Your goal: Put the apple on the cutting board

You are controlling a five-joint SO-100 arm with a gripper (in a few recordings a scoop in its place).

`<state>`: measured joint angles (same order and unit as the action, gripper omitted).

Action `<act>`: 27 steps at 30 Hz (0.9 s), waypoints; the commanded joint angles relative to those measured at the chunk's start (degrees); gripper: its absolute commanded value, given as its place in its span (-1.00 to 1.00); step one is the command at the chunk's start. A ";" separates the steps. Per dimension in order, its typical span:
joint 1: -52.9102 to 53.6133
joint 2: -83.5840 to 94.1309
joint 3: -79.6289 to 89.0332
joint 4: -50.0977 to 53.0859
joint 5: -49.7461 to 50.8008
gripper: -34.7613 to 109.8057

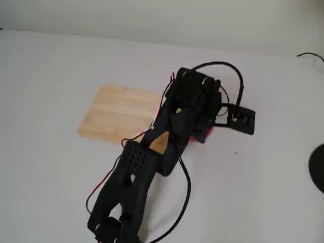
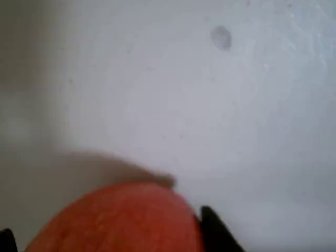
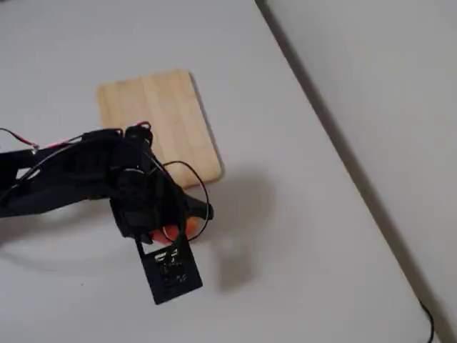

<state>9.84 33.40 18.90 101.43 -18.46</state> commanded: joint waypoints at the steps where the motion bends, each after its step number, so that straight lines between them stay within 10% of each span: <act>1: -0.26 5.89 -0.79 2.99 0.79 -0.36; 27: -32.52 19.16 2.29 1.67 9.14 -0.34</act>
<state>-19.16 48.43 22.15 101.69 -10.81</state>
